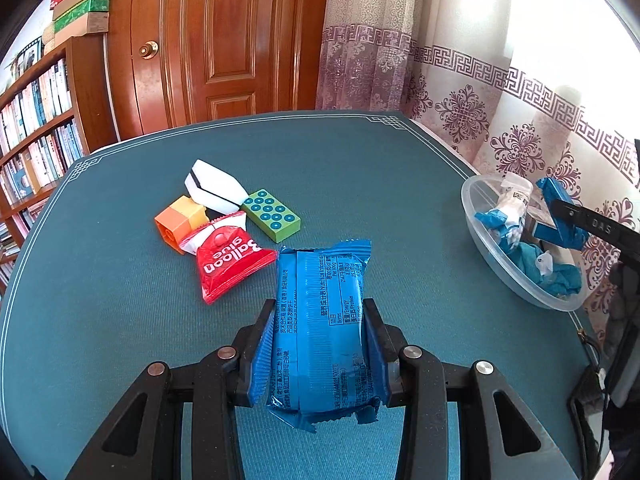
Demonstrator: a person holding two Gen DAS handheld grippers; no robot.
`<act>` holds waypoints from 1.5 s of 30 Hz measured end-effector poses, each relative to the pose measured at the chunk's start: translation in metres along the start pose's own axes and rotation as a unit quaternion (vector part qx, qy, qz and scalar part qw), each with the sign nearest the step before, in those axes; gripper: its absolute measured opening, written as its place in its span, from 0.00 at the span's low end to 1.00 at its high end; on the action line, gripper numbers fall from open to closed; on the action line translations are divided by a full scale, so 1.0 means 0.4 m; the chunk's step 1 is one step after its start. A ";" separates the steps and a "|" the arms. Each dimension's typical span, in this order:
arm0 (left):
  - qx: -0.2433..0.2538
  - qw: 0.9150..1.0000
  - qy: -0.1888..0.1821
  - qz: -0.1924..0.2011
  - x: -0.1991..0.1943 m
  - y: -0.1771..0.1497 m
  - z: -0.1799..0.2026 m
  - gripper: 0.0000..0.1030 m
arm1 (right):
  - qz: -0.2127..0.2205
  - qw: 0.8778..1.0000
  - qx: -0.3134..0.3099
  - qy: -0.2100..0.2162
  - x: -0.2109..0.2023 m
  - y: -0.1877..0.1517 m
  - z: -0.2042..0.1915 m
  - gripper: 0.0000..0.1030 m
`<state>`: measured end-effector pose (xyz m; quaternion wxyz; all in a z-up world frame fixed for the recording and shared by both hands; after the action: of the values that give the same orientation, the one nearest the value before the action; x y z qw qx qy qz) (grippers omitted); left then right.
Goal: Organize objects
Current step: 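Lower the blue pack into the bowl and open the right tool while the left tool carries its pack over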
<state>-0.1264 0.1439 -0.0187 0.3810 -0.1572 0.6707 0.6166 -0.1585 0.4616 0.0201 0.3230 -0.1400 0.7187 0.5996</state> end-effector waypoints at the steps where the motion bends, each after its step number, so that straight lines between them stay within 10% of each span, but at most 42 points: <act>1: 0.002 1.000 -0.001 0.000 0.000 0.000 0.003 0.42 | -0.006 1.000 0.004 -0.006 0.015 0.002 0.010 0.41; 30: 0.022 1.000 -0.021 -0.009 0.007 0.003 0.066 0.42 | -0.050 0.998 0.003 -0.033 0.121 0.013 0.047 0.42; 38: 0.027 0.999 -0.032 -0.010 0.005 0.008 0.093 0.42 | 0.012 0.999 -0.025 -0.029 0.049 0.044 0.018 0.66; 45: 0.048 0.998 -0.044 -0.005 -0.005 0.018 0.150 0.42 | 0.055 0.997 -0.056 -0.027 -0.051 0.018 -0.008 0.66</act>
<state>-0.1111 0.2017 -0.0092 0.4206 -0.1151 0.6812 0.5881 -0.1483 0.4564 0.0389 0.3005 -0.1025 0.6817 0.6591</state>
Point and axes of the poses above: each gripper's, at about its wrist camera, not at the fingertips, and x roughly the way its jaws point, z to its right, y to its top, the point moved 10 cm from there along x, roughly the way its jaws point, and after that the axes turned 2 degrees about x, right-handed, at the moved point
